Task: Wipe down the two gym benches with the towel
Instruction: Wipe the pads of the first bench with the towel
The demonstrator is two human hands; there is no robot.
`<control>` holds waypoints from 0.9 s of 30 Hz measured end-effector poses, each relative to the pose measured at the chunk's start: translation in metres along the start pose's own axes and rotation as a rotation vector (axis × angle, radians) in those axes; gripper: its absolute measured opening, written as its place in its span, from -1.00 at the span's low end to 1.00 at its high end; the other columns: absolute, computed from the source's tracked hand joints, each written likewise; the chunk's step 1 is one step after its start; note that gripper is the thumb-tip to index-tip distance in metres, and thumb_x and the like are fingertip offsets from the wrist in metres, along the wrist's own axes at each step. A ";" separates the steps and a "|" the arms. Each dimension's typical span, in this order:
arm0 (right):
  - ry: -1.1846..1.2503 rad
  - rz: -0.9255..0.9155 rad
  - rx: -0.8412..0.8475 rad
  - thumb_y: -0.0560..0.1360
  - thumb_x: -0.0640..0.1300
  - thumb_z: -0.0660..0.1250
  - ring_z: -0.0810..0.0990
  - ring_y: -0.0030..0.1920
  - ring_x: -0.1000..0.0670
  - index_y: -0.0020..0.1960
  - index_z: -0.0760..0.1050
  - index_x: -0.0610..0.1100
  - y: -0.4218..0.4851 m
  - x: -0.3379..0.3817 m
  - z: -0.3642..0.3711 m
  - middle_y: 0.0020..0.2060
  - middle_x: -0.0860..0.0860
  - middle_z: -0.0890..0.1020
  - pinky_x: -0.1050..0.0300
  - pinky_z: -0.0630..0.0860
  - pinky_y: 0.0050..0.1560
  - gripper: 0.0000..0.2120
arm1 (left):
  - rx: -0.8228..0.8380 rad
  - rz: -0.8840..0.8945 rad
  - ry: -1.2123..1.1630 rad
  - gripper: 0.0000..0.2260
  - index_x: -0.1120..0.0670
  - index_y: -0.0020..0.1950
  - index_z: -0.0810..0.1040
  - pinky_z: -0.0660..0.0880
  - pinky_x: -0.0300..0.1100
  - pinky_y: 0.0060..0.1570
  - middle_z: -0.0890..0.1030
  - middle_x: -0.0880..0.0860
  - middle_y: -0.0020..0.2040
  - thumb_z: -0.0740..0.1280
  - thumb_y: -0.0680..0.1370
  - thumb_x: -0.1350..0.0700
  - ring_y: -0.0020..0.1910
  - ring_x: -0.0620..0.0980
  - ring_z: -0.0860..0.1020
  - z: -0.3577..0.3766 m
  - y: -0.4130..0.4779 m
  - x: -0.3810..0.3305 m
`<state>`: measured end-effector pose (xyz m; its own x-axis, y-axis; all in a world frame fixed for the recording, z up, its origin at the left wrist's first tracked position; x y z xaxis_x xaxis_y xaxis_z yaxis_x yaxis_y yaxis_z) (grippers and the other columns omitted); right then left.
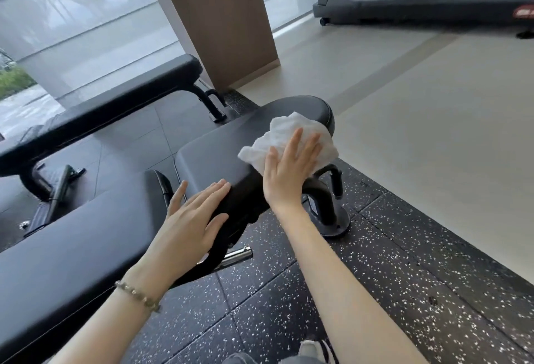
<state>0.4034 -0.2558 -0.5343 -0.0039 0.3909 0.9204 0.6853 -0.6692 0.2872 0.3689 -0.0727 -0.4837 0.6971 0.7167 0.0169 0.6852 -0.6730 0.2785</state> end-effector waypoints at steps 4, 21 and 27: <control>0.025 0.029 -0.008 0.55 0.09 -0.07 -0.30 0.49 -0.20 0.53 -0.17 -0.21 0.008 -0.005 -0.006 0.49 -0.27 -0.24 -0.17 -0.25 0.46 -0.33 | -0.025 -0.037 -0.010 -0.58 -0.02 0.34 0.41 -0.07 -0.05 0.47 0.47 -0.10 0.33 0.04 0.56 -0.13 0.30 -0.13 0.41 -0.001 0.004 -0.008; 0.160 -0.109 0.074 0.58 0.22 -0.13 -0.38 0.48 0.04 0.52 -0.27 -0.04 -0.015 -0.019 -0.013 0.44 0.10 -0.45 -0.06 -0.15 0.50 -0.36 | 0.020 0.085 -0.089 -0.42 0.04 0.48 0.25 -0.09 -0.20 0.46 0.29 -0.04 0.47 -0.14 0.57 -0.21 0.45 -0.16 0.18 0.007 0.154 -0.012; 0.067 0.031 0.046 0.58 0.19 -0.07 -0.36 0.48 0.07 0.53 -0.22 -0.05 0.035 -0.025 -0.025 0.46 0.11 -0.38 -0.02 -0.20 0.49 -0.36 | 0.247 0.177 -0.116 -0.39 0.04 0.51 0.22 -0.12 -0.19 0.46 0.21 -0.05 0.51 -0.18 0.58 -0.24 0.48 -0.16 0.10 0.012 0.185 -0.010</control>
<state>0.4087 -0.3048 -0.5407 -0.0301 0.3267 0.9446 0.7184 -0.6500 0.2477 0.4912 -0.2070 -0.4441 0.8199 0.5682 -0.0695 0.5714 -0.8197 0.0390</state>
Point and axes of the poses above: each hand's wrist, its own y-axis towards the middle knuckle, its own z-axis out of the palm, x = y × z, the point moved 1 cm from there along y, towards the middle knuckle
